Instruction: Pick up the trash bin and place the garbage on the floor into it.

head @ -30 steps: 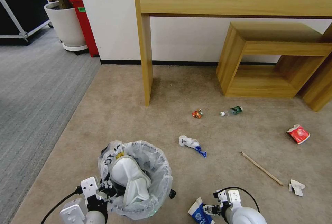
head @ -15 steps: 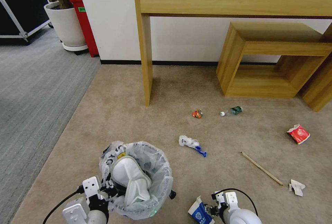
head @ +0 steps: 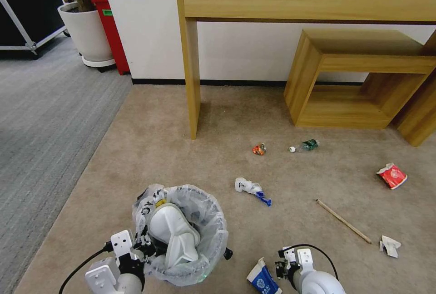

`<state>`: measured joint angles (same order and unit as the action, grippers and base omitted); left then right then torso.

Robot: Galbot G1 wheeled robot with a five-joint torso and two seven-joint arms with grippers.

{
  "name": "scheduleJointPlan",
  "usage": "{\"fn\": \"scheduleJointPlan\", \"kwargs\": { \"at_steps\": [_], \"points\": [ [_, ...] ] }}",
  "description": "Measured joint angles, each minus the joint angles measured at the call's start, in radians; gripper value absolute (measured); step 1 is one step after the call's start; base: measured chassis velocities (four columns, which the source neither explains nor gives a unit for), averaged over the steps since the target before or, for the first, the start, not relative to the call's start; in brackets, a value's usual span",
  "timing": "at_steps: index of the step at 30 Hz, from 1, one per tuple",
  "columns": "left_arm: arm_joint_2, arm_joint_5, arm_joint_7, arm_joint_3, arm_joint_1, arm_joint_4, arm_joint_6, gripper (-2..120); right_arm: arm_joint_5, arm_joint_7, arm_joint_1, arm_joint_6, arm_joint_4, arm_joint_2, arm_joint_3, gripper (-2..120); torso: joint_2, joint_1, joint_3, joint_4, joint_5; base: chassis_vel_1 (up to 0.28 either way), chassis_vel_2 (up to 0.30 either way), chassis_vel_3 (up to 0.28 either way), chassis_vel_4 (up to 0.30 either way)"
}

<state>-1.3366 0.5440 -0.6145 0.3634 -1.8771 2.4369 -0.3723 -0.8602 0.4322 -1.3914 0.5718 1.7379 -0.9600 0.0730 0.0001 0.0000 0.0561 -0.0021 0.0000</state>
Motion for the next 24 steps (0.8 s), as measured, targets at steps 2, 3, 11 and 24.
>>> {"fn": "scheduleJointPlan", "kwargs": {
  "at_steps": [2,3,11,24],
  "points": [
    [0.001,0.001,0.0,0.001,0.001,0.001,0.0,0,-0.008,0.002,0.002,0.004,0.002,0.002,0.003,0,0.0,0.0,0.0,0.0,0.0,0.0,0.0,0.0,0.0],
    [0.002,0.002,0.0,0.002,0.002,0.001,0.0,0,-0.014,0.002,0.002,0.008,0.003,0.003,0.004,0,0.0,0.0,0.0,0.0,0.0,0.0,0.0,0.0,0.0],
    [0.005,0.005,-0.001,0.001,0.004,0.003,0.0,0,0.036,-0.04,-0.01,-0.028,-0.011,-0.009,-0.012,0,0.0,0.0,0.0,-0.0002,0.0001,0.0,0.0,0.0,0.0],
    [0.001,-0.008,0.005,-0.014,0.004,-0.005,-0.007,0,-0.006,-0.119,-0.046,-0.016,0.108,0.022,0.053,32,0.0,0.0,0.0,0.0,0.0,0.0,0.0,0.0,0.0]
  ]
}}
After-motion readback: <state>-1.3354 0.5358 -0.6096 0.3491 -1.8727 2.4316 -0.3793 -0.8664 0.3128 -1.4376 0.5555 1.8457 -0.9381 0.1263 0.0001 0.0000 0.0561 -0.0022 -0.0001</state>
